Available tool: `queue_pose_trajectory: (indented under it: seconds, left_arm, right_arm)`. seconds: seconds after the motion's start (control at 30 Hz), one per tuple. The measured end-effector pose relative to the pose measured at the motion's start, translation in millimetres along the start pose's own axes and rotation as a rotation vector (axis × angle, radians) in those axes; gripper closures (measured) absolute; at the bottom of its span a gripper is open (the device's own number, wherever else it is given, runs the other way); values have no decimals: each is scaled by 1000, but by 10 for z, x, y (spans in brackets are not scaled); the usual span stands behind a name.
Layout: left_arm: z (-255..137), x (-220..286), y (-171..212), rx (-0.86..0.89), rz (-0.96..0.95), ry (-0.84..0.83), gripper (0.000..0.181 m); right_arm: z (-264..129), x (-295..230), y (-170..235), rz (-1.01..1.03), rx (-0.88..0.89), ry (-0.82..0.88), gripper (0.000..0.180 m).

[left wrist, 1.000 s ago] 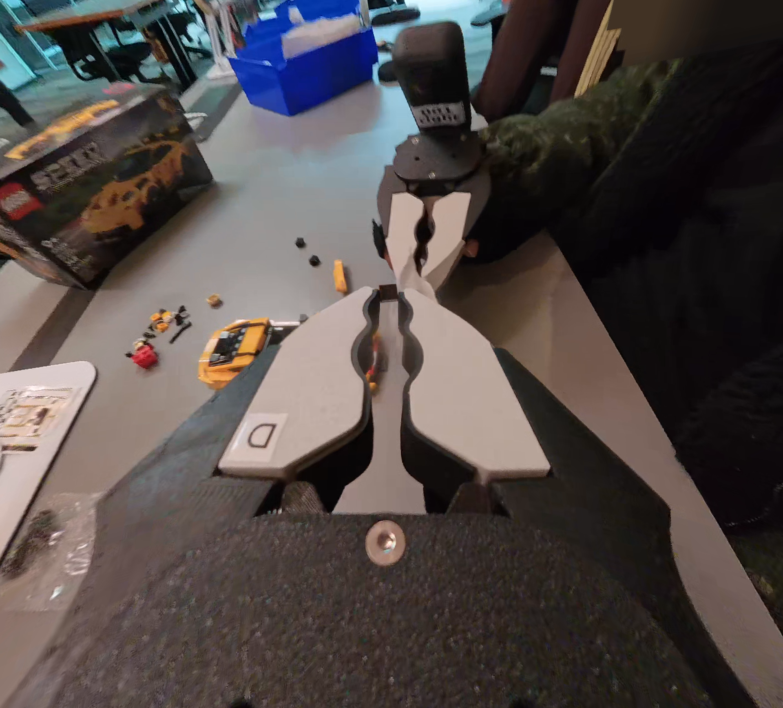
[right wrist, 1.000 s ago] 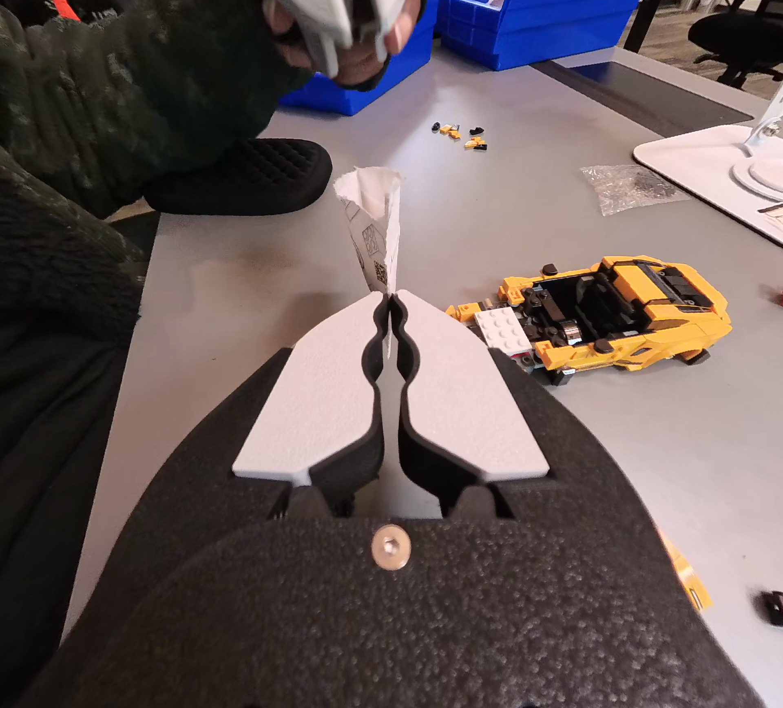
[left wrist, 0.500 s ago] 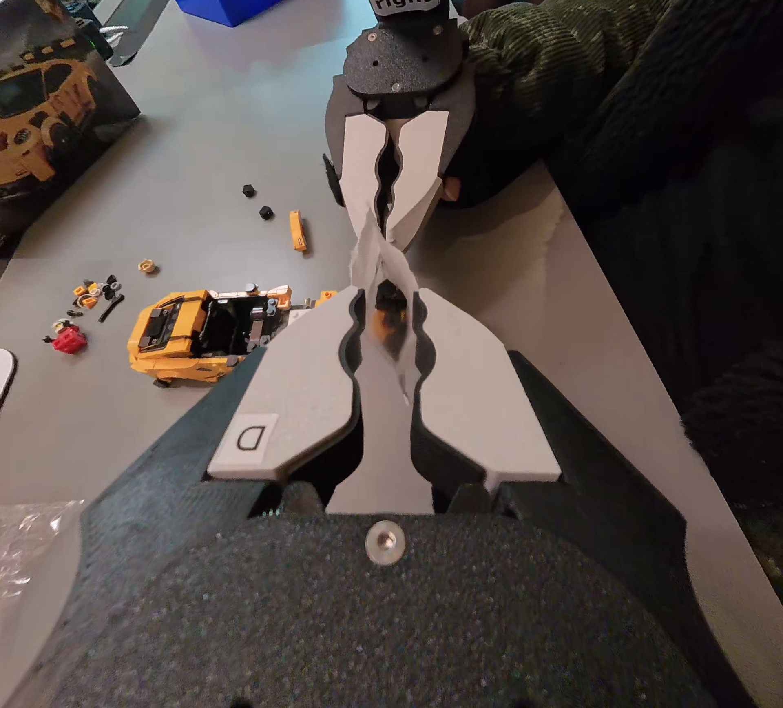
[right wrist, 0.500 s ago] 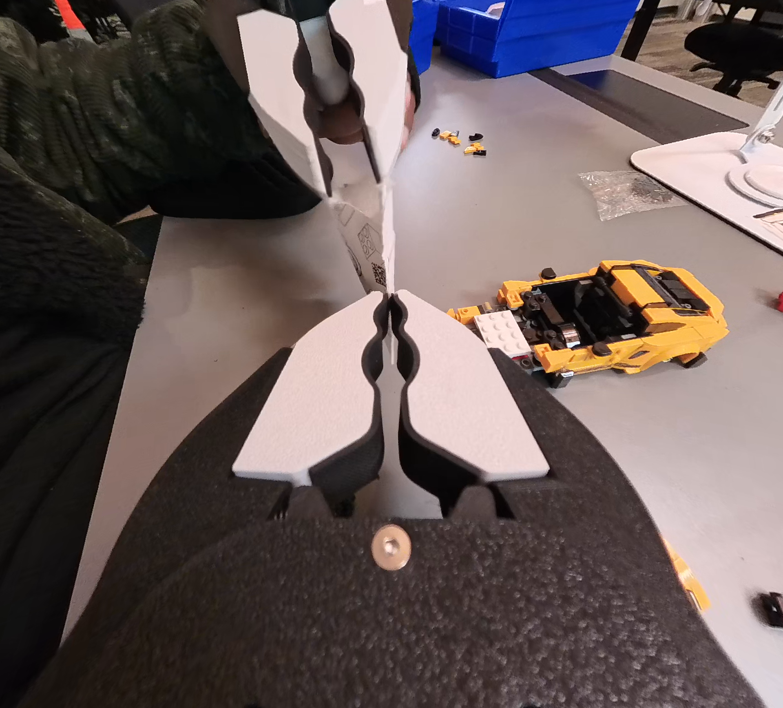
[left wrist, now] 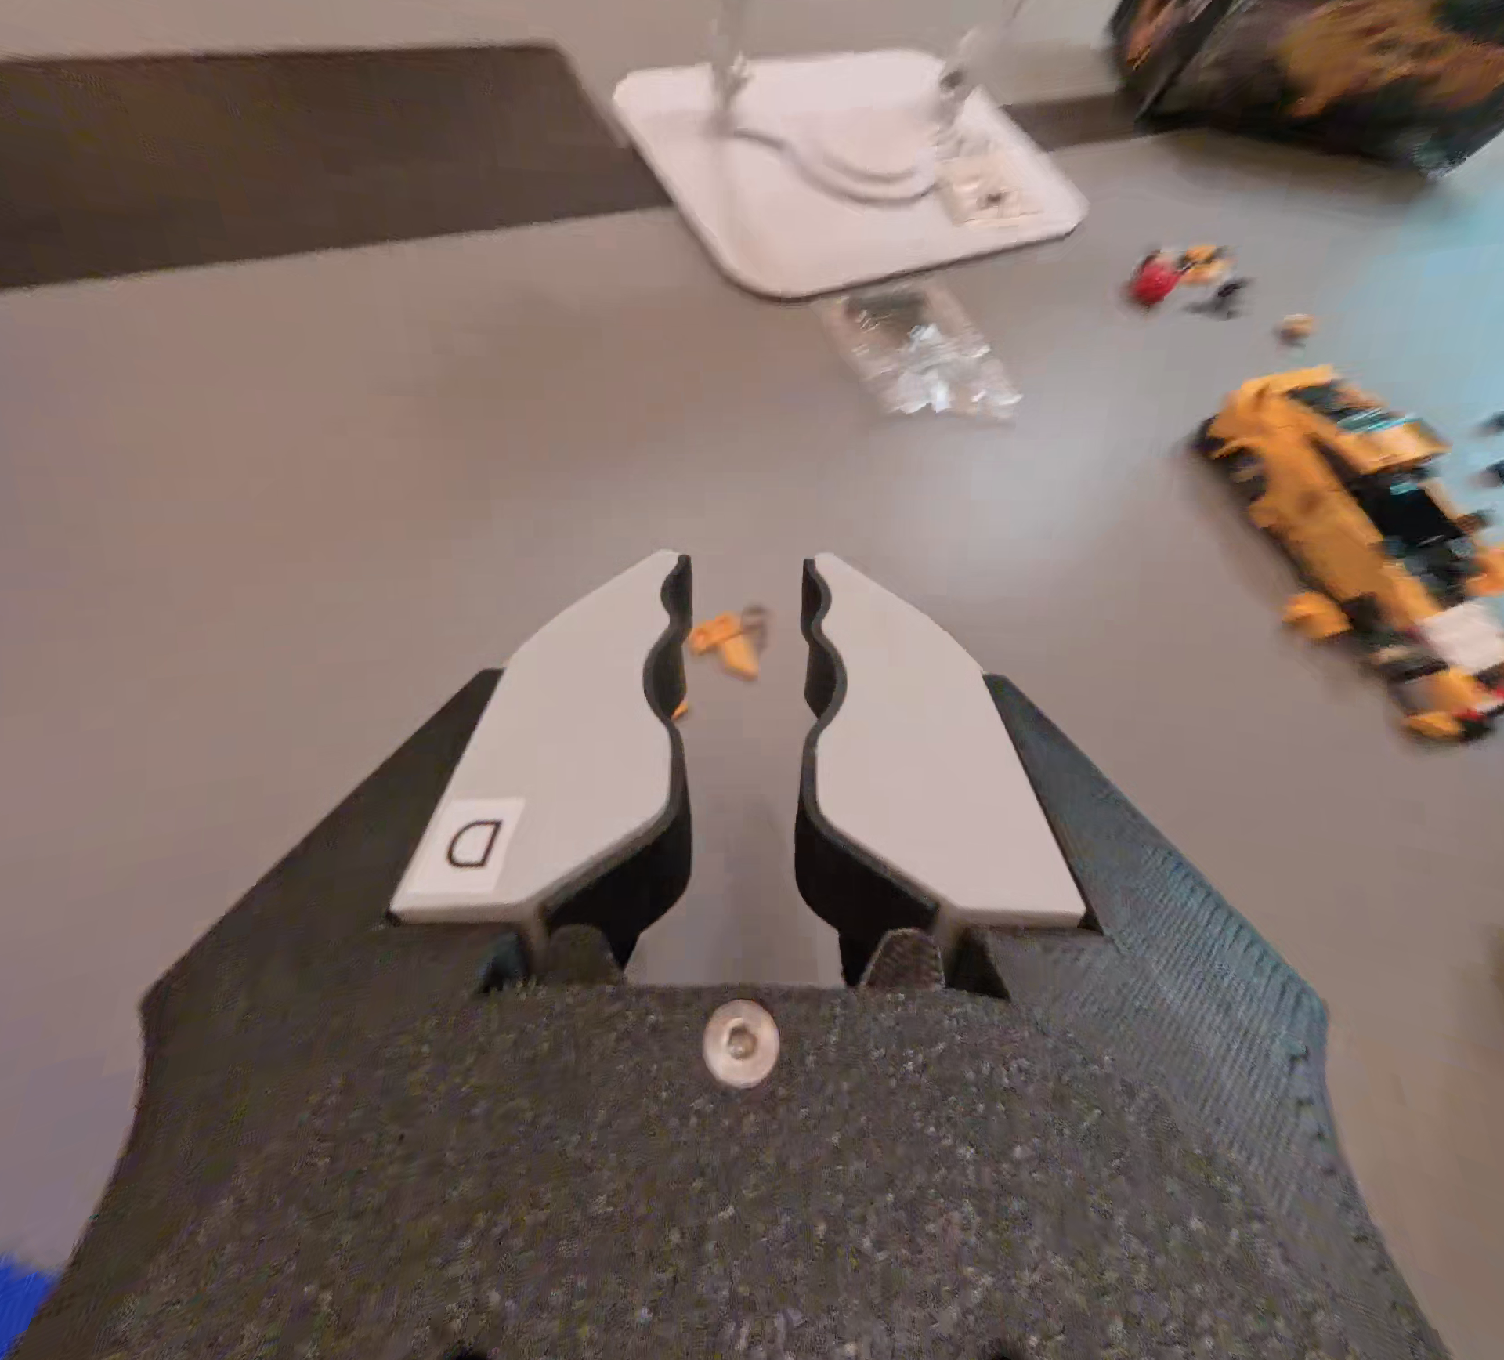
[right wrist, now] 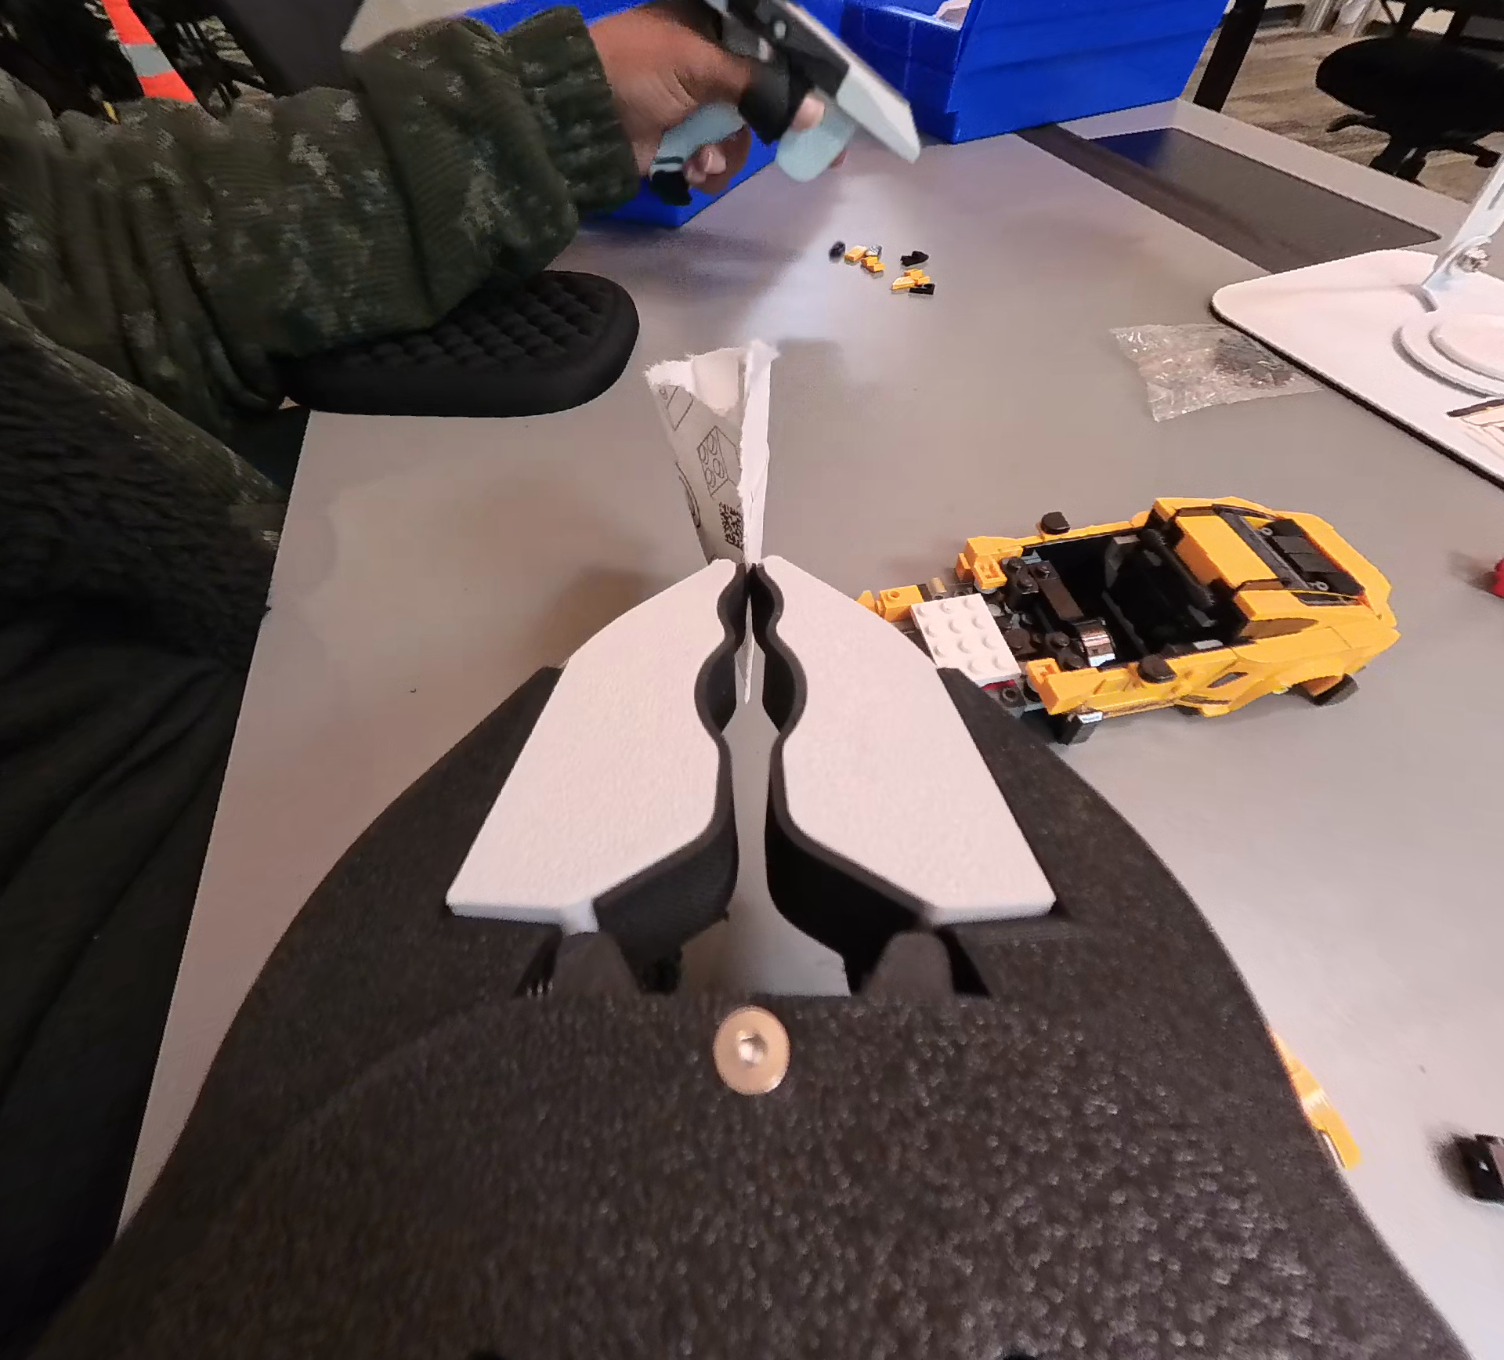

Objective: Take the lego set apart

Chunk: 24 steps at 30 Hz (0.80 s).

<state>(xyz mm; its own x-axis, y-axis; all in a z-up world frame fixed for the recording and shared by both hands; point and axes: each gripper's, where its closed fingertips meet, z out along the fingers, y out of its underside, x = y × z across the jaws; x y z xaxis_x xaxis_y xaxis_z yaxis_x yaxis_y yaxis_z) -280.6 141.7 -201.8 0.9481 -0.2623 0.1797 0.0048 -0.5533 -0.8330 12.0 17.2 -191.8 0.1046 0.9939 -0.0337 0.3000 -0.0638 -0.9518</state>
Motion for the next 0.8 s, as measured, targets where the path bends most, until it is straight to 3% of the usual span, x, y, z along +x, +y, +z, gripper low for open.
queue_pose_trajectory:
  seconds: [0.13, 0.33, 0.8]
  left_arm:
    - [178, -138, 346, -172, 11, -46, 151]
    - [346, -97, 548, -286, 108, -74, 148]
    - [429, -70, 524, -292, 214, -33, 174]
  right_arm:
    - [-6, 0, -5, -1, 2, 1, 179]
    - [-14, -8, -14, -4, 5, 0, 179]
    - [-8, -16, -7, -4, 0, -4, 179]
